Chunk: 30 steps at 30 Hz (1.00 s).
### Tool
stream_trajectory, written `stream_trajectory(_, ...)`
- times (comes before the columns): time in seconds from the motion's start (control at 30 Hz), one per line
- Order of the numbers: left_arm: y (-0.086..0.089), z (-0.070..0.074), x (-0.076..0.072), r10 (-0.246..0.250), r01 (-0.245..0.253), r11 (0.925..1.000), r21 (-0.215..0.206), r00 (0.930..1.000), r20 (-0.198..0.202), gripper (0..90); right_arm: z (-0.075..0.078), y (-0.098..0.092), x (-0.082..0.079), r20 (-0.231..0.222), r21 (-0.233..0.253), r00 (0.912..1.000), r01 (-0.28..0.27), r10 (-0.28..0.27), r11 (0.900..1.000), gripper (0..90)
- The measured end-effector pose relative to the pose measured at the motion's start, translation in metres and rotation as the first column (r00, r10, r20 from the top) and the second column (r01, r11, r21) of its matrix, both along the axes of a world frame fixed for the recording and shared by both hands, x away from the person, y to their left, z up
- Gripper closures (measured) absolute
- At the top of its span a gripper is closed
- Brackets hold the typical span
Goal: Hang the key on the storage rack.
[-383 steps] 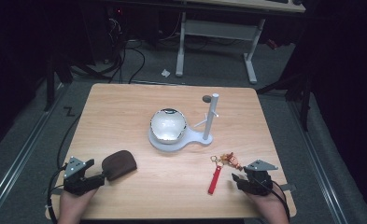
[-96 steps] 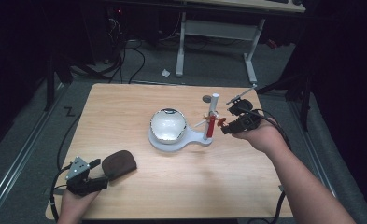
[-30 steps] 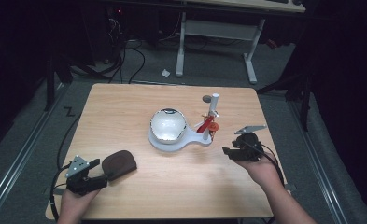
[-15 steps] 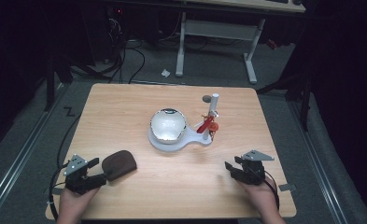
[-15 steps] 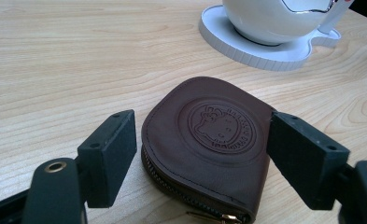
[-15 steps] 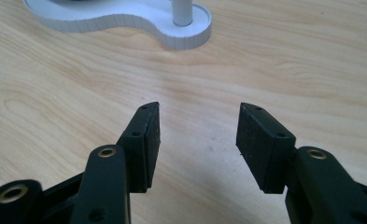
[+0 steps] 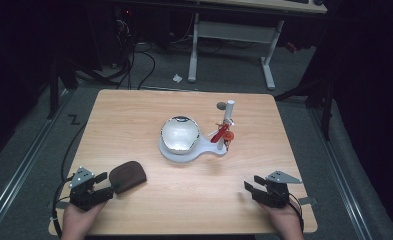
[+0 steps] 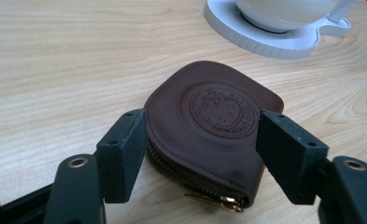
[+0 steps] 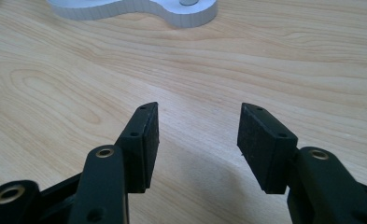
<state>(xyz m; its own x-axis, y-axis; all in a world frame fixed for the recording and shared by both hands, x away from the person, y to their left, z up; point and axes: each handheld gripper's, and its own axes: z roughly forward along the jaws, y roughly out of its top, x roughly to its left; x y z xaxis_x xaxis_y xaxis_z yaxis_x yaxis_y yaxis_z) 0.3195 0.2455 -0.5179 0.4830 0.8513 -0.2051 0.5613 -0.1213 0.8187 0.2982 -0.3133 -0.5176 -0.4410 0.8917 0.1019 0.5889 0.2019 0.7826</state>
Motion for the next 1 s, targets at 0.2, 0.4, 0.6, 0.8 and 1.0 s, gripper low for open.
stream_trajectory(0.2, 0.003, -0.005, 0.006, 0.044, -0.044, 0.9989, -0.018, 0.9988, -0.023, 40.3, -0.004, 0.005, 0.003, -0.009, -0.027, 0.9989, -0.045, 0.045, 0.999, 48.7)
stream_trajectory(0.4, 0.007, -0.008, 0.012, 0.073, -0.075, 0.9959, -0.051, 0.9966, -0.038, 57.7, -0.007, 0.005, 0.004, -0.022, -0.023, 0.9981, -0.059, 0.058, 0.998, 48.7)
stream_trajectory(0.6, 0.015, -0.011, 0.016, 0.105, -0.111, 0.9882, -0.106, 0.9927, -0.059, 68.2, -0.008, 0.006, 0.004, -0.027, -0.028, 0.9981, -0.056, 0.055, 0.998, 48.4)
stream_trajectory(0.8, 0.020, -0.012, 0.017, 0.048, -0.066, 0.9856, -0.156, 0.9924, -0.113, 66.6, -0.008, 0.008, 0.004, -0.031, -0.035, 0.9980, -0.057, 0.056, 0.998, 48.2)
stream_trajectory(1.0, 0.010, -0.012, 0.005, -0.060, 0.031, 0.9835, -0.178, 0.9859, -0.156, 60.6, -0.007, 0.006, 0.003, -0.029, -0.037, 0.9981, -0.056, 0.055, 0.998, 48.2)
